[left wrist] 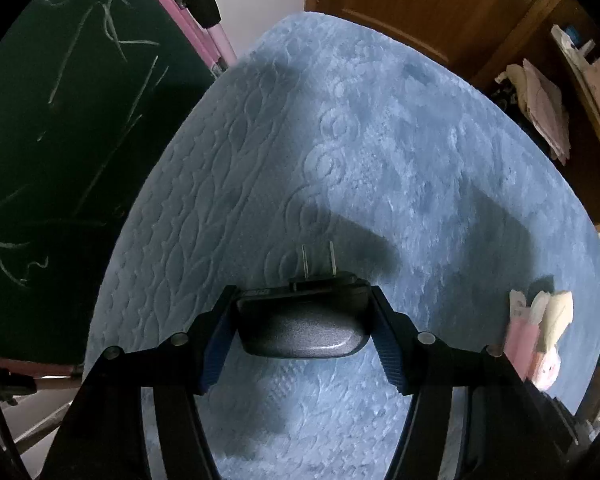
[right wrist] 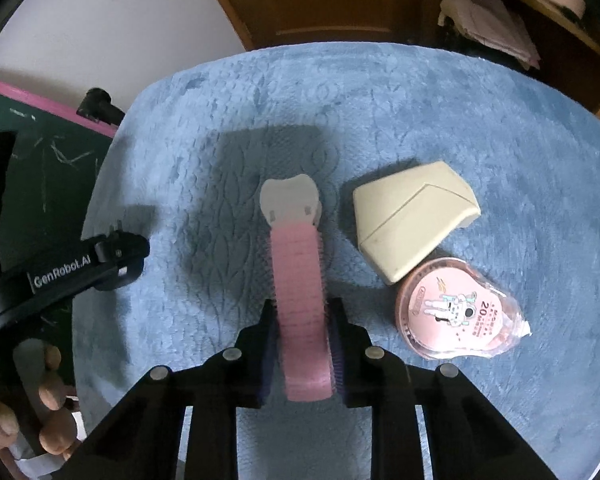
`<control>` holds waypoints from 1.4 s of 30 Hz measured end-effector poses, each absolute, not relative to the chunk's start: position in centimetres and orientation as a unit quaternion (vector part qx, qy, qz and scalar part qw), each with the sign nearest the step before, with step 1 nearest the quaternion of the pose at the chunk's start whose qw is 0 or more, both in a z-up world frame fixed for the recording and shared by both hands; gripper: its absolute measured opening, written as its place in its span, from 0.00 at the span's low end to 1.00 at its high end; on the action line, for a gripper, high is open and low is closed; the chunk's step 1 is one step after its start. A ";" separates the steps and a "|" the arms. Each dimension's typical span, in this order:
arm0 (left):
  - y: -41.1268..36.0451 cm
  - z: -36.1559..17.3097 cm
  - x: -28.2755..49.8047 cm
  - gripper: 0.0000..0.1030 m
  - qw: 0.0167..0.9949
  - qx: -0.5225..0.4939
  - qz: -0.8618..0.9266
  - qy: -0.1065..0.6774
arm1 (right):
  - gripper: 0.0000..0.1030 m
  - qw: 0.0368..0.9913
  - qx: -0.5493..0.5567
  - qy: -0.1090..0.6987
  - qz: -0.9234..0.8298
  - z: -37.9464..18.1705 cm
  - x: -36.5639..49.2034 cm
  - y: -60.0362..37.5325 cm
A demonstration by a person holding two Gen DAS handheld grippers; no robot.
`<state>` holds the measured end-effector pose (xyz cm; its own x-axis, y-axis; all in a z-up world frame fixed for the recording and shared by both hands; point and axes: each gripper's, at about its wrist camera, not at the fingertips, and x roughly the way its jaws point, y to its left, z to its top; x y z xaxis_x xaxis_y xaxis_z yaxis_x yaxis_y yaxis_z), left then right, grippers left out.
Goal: Organize rigid objects
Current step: 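Grasp the black plug adapter with the left tool while the right tool grasps the pink comb, then carry the black adapter over the tray with the left tool while the right tool carries the pink comb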
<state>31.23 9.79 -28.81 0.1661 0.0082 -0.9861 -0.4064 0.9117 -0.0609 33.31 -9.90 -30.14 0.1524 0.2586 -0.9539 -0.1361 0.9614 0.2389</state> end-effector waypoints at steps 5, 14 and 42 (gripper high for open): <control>9.4 -27.3 30.3 0.64 0.751 -0.156 0.123 0.629 | 0.23 0.759 0.060 0.635 0.133 -29.3 32.4 -10.7; 8.8 -20.4 26.7 0.64 0.787 -0.137 0.092 0.595 | 0.22 0.773 0.097 0.607 0.157 -24.4 29.0 -12.0; 2.5 -7.8 6.1 0.64 0.866 -0.071 0.023 0.494 | 0.23 0.835 0.108 0.496 0.212 -8.1 7.9 -16.2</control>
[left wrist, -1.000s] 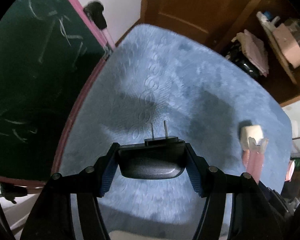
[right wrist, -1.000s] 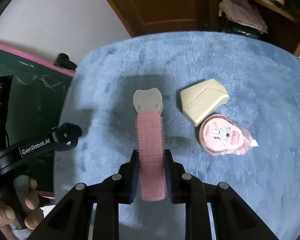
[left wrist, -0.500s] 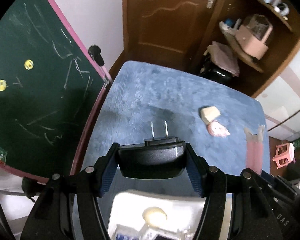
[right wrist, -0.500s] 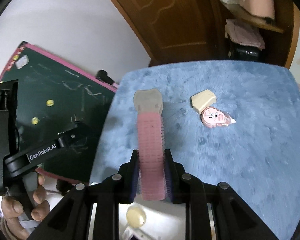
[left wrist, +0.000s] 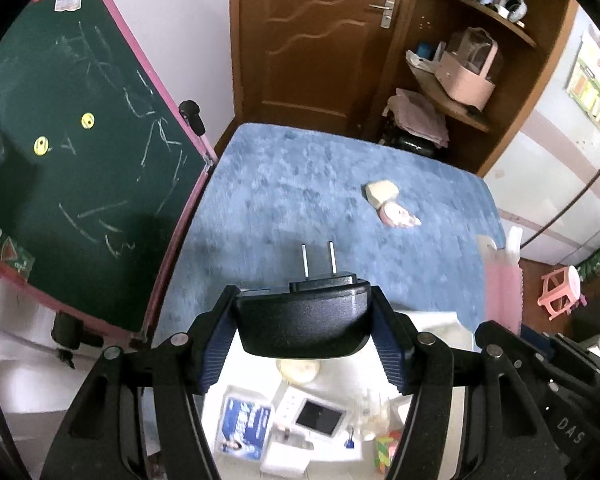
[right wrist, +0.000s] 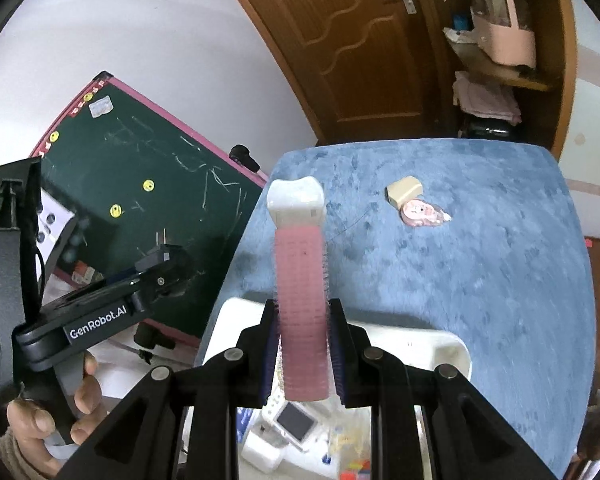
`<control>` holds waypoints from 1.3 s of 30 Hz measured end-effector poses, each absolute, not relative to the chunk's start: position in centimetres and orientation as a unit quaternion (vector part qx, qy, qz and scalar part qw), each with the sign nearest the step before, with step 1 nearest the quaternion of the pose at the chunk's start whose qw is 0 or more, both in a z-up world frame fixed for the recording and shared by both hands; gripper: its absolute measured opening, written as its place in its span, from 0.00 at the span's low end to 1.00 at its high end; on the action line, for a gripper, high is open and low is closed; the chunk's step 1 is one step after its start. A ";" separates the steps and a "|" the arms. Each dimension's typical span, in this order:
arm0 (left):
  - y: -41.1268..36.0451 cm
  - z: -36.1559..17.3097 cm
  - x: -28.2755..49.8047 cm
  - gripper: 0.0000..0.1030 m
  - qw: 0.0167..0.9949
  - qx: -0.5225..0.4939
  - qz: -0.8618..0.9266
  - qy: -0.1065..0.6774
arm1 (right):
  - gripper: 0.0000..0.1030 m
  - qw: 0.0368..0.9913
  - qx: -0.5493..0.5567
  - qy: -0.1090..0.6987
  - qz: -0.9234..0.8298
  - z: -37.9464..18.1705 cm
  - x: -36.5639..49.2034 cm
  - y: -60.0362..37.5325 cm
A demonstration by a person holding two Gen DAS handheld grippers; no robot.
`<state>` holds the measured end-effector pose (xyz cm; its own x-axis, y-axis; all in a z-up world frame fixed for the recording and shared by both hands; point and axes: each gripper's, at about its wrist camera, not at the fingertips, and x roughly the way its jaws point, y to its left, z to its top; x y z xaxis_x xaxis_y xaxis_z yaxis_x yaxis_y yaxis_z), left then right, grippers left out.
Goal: Organize rigid objects
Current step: 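Carry the black adapter over the tray with the left tool while the right tool carries the pink comb, then release the adapter into the tray with the left tool while the right tool releases the comb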
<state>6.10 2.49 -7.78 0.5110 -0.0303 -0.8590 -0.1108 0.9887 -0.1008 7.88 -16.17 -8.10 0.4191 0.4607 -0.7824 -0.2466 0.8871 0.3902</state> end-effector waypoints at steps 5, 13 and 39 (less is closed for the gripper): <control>1.4 -9.3 3.7 0.64 0.864 -0.061 0.023 0.500 | 0.23 0.838 0.116 0.497 0.194 -8.4 4.9 -17.1; 0.1 -12.5 0.9 0.64 0.856 -0.048 0.030 0.514 | 0.23 0.834 0.109 0.519 0.152 -10.8 2.0 -18.2; -1.4 -19.4 -1.9 0.65 0.809 -0.022 0.033 0.587 | 0.23 0.771 0.086 0.616 0.136 -18.4 -0.5 -17.2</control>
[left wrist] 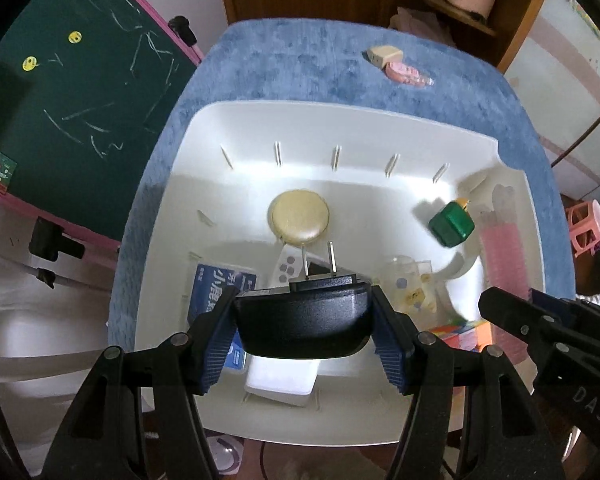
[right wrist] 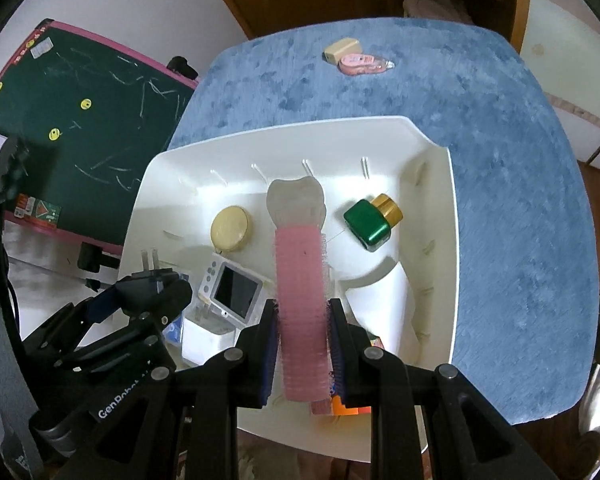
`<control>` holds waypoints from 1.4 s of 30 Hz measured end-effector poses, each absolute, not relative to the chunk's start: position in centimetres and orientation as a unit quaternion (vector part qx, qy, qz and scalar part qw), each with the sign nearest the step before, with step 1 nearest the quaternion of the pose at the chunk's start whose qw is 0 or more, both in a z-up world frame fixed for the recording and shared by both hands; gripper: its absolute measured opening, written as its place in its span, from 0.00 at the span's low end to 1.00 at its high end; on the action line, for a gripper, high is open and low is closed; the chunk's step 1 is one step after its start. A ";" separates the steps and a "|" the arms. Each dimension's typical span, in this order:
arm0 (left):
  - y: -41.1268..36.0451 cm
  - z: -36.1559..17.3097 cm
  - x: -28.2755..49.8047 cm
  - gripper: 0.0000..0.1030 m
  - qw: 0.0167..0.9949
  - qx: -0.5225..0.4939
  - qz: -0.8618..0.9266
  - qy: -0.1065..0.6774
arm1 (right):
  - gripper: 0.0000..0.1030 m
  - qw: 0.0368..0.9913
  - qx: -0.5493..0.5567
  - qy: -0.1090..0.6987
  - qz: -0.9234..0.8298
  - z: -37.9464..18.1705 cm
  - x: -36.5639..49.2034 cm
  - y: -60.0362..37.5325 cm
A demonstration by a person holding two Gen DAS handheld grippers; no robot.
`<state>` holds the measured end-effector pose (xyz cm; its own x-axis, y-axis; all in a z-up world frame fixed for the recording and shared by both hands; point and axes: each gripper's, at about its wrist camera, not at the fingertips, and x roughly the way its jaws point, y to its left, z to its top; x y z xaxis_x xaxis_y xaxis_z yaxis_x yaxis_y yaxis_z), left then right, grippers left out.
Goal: Organize rigid objects
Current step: 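Release the adapter into the tray with the left tool while the right tool releases the comb, then reach the left tool to the beige block while the right tool approaches the pink tape dispenser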
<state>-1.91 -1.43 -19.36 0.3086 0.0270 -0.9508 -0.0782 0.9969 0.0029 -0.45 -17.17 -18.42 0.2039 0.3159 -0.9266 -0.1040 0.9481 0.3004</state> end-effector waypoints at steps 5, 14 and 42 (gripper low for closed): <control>-1.3 -20.5 -1.8 0.65 0.790 -0.032 0.025 0.612 | 0.25 0.757 0.079 0.634 0.141 -19.3 -0.4 -16.6; -1.4 -19.7 -1.5 0.75 0.797 -0.031 0.022 0.603 | 0.32 0.761 0.078 0.630 0.136 -19.2 -0.5 -16.6; -3.9 -10.8 5.4 0.75 0.845 0.061 -0.020 0.531 | 0.35 0.827 0.099 0.542 0.108 -14.0 3.2 -19.7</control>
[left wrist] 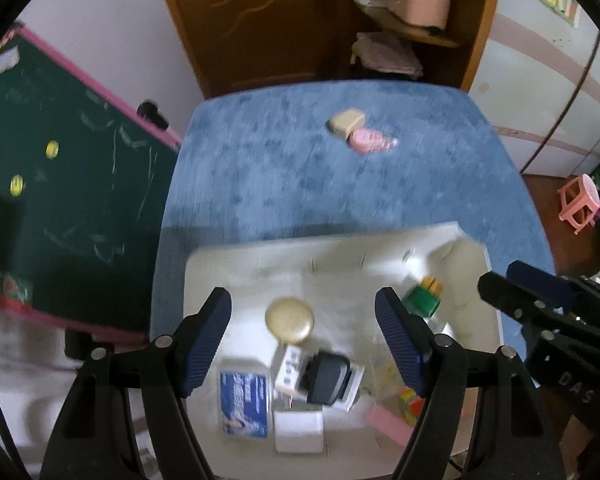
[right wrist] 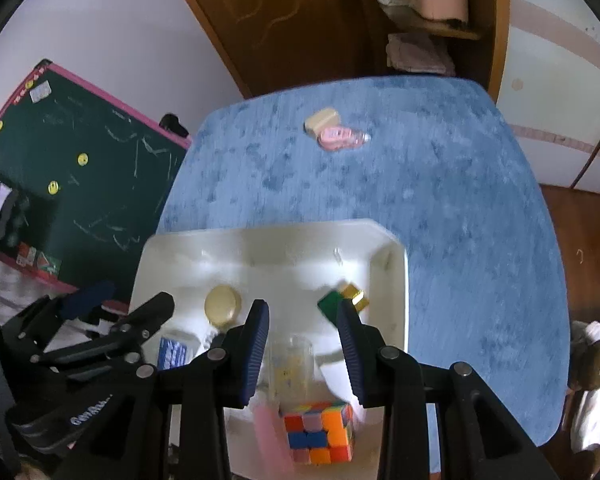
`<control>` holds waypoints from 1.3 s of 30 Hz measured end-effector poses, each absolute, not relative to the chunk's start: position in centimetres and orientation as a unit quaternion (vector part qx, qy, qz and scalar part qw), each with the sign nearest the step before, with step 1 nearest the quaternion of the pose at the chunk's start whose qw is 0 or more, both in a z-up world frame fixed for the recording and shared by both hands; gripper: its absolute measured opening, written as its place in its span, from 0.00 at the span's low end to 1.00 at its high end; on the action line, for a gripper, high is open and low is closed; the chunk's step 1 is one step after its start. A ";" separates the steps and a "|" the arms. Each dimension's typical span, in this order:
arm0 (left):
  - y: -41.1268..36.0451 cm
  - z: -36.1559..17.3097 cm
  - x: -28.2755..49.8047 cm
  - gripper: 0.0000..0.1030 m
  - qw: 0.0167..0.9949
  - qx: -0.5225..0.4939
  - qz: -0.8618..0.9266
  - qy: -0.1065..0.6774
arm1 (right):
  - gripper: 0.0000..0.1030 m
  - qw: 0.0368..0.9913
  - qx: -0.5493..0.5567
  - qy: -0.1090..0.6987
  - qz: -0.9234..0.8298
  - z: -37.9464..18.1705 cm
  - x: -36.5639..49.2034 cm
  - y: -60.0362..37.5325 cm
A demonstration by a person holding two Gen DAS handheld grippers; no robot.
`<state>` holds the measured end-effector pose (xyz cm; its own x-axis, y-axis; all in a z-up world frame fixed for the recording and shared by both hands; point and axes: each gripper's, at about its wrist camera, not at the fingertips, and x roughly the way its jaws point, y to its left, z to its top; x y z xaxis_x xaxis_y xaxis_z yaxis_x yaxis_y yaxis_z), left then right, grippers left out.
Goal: Organize rigid objects
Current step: 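Reach the left tool to the beige block while the right tool approaches the pink tape dispenser, then grasp the beige block with the left tool while the right tool grasps the pink tape dispenser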
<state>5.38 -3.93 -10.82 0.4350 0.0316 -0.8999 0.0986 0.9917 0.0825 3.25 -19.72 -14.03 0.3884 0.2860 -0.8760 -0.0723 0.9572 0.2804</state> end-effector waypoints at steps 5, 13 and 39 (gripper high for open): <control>-4.3 -7.5 8.6 0.75 0.857 0.088 -0.042 0.506 | 0.35 0.836 0.106 0.527 0.111 -12.6 5.4 -20.6; -4.7 -3.4 15.8 0.78 0.862 0.094 -0.076 0.492 | 0.35 0.853 0.082 0.503 0.114 -9.5 10.3 -21.3; -7.0 -21.2 37.0 0.78 0.767 -0.098 -0.031 0.633 | 0.49 0.835 -0.095 0.490 0.233 -18.6 26.4 -18.5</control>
<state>36.97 -6.96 -21.16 0.1963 -0.1715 -0.9654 -0.0762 0.9789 -0.1894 26.42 -18.47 -18.62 0.4116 0.2957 -0.8621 -0.4810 0.8739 0.0701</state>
